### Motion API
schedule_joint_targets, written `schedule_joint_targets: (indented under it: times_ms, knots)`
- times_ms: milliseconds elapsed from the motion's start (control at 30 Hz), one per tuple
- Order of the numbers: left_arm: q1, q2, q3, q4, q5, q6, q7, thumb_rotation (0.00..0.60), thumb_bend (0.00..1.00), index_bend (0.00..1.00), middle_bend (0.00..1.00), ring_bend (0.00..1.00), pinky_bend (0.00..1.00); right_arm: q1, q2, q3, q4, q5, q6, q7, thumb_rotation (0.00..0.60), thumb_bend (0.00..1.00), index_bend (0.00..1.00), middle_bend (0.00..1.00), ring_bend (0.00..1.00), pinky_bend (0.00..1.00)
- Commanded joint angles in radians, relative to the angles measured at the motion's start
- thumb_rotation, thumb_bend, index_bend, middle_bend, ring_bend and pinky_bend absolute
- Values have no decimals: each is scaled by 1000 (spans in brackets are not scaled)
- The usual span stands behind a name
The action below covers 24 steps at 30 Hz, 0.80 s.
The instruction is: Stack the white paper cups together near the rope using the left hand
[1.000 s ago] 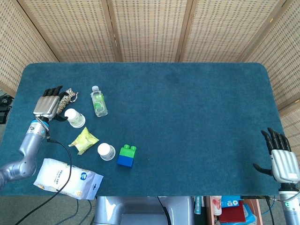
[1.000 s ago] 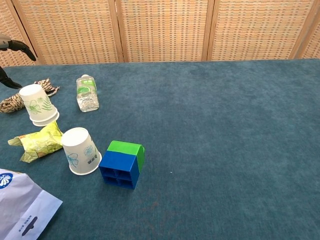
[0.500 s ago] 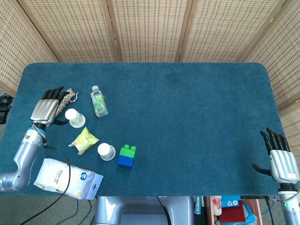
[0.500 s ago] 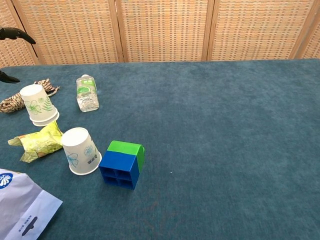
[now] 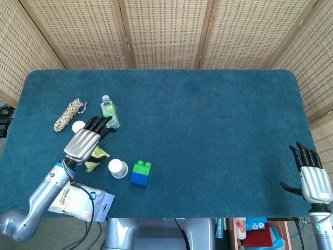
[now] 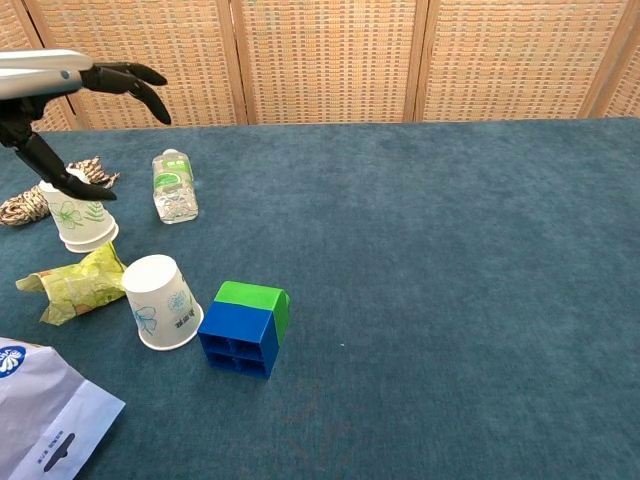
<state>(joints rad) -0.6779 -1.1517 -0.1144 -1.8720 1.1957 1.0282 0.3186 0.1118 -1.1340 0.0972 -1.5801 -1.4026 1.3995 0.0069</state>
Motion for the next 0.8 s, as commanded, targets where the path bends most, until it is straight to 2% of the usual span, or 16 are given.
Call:
schedule_joint_targets:
  times_ms: [33,433,800]
  knots:
    - [-27,-14,13,-38,-18,-35,60,600,219,224,0,0,0,-1,1,0,-1,-1,2,0,600,0,0,0,0,0]
    - [-65,-30,44,-68,-142,-79,189,600,220,265,0,0,0,-3,5,2,-1,0,5,8,600,0,0,0,0,0]
    - [-114,-59,75,-32,-258,-134,256,600,220,267,0,0,0,-3,6,2,-3,1,6,6,600,0,0,0,0,0]
